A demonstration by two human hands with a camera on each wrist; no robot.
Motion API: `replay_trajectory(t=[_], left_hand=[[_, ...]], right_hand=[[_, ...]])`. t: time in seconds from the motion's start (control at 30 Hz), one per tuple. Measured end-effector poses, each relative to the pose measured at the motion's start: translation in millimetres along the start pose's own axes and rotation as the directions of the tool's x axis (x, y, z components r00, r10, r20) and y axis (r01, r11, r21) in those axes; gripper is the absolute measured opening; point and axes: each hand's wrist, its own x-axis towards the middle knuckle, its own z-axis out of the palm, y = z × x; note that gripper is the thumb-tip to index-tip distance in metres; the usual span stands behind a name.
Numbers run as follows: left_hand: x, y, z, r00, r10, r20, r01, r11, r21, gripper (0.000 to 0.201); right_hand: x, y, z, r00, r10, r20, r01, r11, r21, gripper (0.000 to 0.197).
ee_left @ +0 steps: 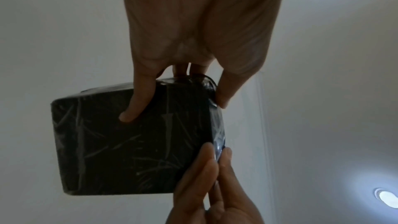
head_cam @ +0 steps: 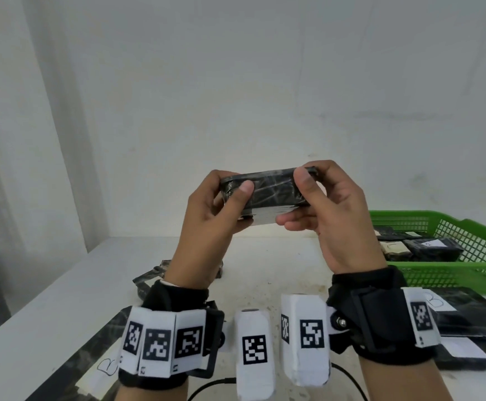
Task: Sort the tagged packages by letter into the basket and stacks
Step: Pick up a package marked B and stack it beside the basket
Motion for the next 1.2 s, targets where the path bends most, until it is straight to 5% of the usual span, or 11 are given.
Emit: replay_trajectory(t=[0.27, 0.43, 0.63, 0.83, 0.93, 1.2], left_hand=[[0, 2, -3, 0.999, 0.013, -0.034, -0.013, 1.0, 0.025, 0.027], [1, 3, -9, 0.999, -0.027, 0.045, 0.027, 1.0, -0.009, 0.036], [1, -4, -5, 1.0, 0.006, 0.005, -0.006, 0.998, 0.06, 0.015], [-1, -1, -6, 0.998, -0.01, 0.069, 0.008, 1.0, 0.021, 0.022], [1, -1, -6, 0.999, 0.018, 0.05, -0.019, 1.0, 0.024, 0.01], [1, -3, -11, 0.998, 0.049, 0.045, -0.05, 0.999, 0.001, 0.023]], right_hand=[[-2, -4, 5, 0.999, 0.03, 0.033, -0.029, 0.999, -0.015, 0.032], [1, 2, 4, 1.0, 0.017, 0.001, -0.017, 0.999, -0.031, 0.033], [2, 1, -3, 0.99, 0.121, 0.067, -0.12, 0.993, -0.017, 0.049], [2, 5, -2, 0.997, 0.074, -0.005, -0.075, 0.994, -0.082, 0.046], [2, 2, -2, 0.996, 0.083, 0.018, -0.08, 0.992, -0.1, 0.048], [1, -3, 0, 0.985, 0.165, 0.056, -0.151, 0.968, -0.203, 0.061]])
